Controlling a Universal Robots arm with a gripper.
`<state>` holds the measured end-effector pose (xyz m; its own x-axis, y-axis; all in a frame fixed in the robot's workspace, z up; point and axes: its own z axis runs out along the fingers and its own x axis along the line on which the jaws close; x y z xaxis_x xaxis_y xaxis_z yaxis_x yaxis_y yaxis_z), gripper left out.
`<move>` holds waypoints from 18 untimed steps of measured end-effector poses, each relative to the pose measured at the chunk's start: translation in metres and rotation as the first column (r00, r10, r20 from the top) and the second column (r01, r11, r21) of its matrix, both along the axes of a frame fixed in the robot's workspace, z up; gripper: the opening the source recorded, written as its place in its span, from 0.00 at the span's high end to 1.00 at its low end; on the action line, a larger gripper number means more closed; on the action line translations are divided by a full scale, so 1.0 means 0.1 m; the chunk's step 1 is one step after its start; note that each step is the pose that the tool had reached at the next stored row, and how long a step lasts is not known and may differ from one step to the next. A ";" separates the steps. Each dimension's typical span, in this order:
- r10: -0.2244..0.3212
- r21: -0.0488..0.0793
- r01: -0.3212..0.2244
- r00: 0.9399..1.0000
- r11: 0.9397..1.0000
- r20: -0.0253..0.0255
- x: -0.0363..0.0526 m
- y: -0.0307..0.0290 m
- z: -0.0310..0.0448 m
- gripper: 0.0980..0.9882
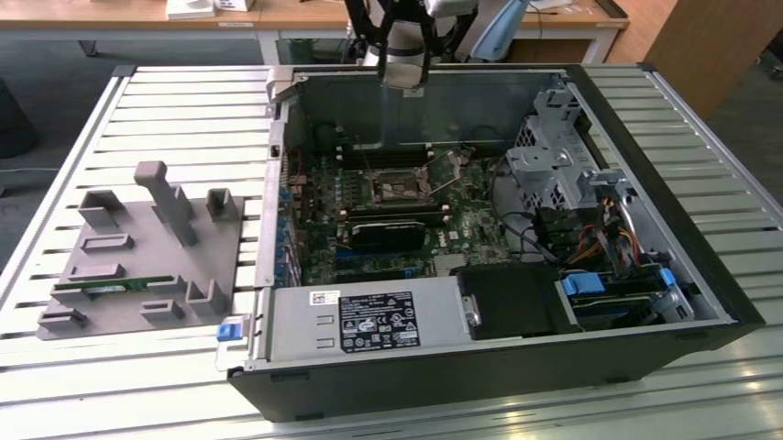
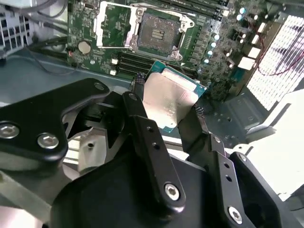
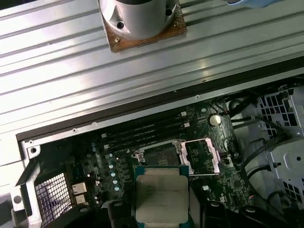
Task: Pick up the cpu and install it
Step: 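Place the cpu into insertion slot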
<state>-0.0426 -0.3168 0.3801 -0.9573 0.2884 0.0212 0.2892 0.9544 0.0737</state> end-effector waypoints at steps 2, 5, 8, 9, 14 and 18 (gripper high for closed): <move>-0.036 0.000 0.036 0.999 0.999 0.000 0.000 0.000 -0.003 0.51; -0.086 0.000 0.086 0.996 0.996 0.000 0.000 0.000 -0.007 0.51; -0.128 0.000 0.128 0.992 0.992 0.000 0.000 0.000 -0.009 0.51; -0.150 0.000 0.150 0.989 0.989 0.000 0.000 0.000 -0.011 0.51; -0.210 0.000 0.210 0.978 0.978 0.000 0.000 0.000 -0.014 0.51; -0.258 0.000 0.258 0.966 0.966 0.000 0.000 0.000 -0.017 0.51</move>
<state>-0.0426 -0.3168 0.3784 -0.8506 0.5254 0.0213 0.5254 0.8476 0.0737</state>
